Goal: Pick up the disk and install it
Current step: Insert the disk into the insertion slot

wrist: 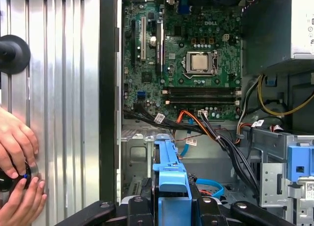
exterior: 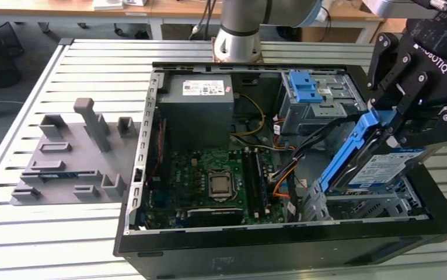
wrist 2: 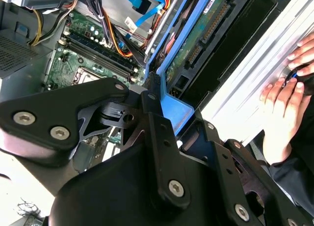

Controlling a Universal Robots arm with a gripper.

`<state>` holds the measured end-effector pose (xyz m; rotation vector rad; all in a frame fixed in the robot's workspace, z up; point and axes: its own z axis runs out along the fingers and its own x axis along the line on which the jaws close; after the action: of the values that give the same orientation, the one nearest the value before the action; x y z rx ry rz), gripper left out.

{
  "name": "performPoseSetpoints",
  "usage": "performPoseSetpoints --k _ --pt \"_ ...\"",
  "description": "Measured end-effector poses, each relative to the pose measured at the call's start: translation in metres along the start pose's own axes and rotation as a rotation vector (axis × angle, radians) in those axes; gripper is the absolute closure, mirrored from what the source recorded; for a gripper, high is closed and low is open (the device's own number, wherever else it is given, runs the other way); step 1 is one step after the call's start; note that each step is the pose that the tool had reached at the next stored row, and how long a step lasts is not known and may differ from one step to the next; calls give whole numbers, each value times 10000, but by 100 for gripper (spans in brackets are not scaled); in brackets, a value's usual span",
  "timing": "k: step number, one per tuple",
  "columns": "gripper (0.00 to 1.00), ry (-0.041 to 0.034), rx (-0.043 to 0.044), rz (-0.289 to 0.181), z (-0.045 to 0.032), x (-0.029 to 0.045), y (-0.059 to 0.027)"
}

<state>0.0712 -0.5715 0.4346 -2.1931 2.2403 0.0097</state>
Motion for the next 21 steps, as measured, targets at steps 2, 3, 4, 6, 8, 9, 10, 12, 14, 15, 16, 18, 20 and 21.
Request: performPoseSetpoints --k 2,3,4,6,8,9,10,12,14,15,16,18,20,21 --pt "64 -1 0 0 9 2 -1" --pt "64 0 0 0 13 3 -1" --pt "64 0 0 1 18 4 -1" --pt "64 -1 0 0 27 6 -2" --pt "64 -1 1 0 37 9 -2" --pt "64 0 0 0 42 10 -2" --pt "64 0 0 0 47 12 -2" --pt "64 0 0 0 59 14 -2" --pt "64 -1 0 0 71 15 -2" --pt "64 -1 0 0 78 16 -2" --pt "64 0 0 1 86 17 -2" --pt "64 -1 0 0 101 19 -2" --pt "64 -1 0 0 119 21 -3" --pt "64 0 0 0 128 21 -2"
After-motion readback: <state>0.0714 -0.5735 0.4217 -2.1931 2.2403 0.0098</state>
